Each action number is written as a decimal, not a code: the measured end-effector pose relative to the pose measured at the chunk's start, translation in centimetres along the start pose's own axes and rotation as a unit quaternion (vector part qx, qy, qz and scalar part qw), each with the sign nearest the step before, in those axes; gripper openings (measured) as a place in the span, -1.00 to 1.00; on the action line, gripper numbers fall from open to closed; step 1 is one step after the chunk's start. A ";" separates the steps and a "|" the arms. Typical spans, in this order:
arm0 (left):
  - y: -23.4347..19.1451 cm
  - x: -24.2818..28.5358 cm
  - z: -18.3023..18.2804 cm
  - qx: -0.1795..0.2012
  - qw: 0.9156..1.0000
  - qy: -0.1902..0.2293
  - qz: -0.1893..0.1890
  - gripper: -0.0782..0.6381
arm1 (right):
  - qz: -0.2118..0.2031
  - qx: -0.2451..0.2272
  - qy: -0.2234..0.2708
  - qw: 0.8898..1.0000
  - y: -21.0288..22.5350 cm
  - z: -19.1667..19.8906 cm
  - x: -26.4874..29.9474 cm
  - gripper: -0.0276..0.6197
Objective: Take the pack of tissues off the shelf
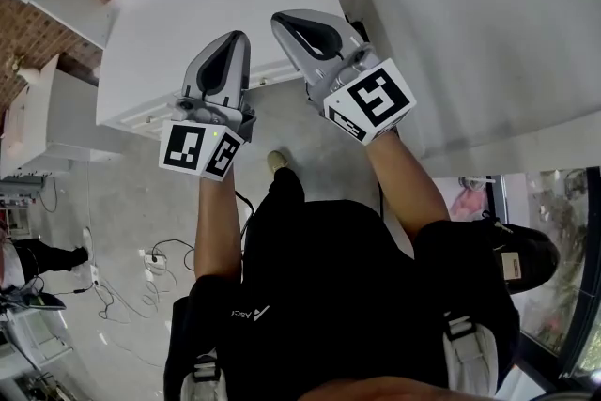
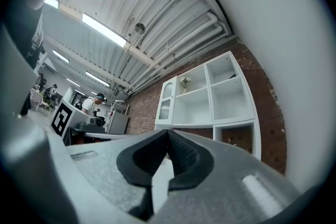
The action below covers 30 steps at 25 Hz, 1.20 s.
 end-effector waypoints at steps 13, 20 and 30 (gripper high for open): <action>-14.6 7.2 4.4 -0.016 0.999 0.004 0.033 -0.79 | 0.069 -0.028 -0.030 0.997 7.8 8.6 12.8 -0.63; -22.0 10.6 6.9 -0.031 0.998 0.006 0.059 -0.79 | 0.124 -0.053 -0.051 0.989 11.6 13.5 18.7 -0.34; -28.6 13.9 10.1 -0.055 0.996 0.002 0.065 -0.79 | 0.203 -0.076 -0.104 0.971 18.1 18.5 23.7 0.12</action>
Point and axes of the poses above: the fingertips, and each gripper's own axes: x forward along the fingers, y to its right, z out of its underside, the point moved 7 cm from there along -x, backward along the fingers, and after that the axes turned 14 degrees about y, right-handed, at the moved point
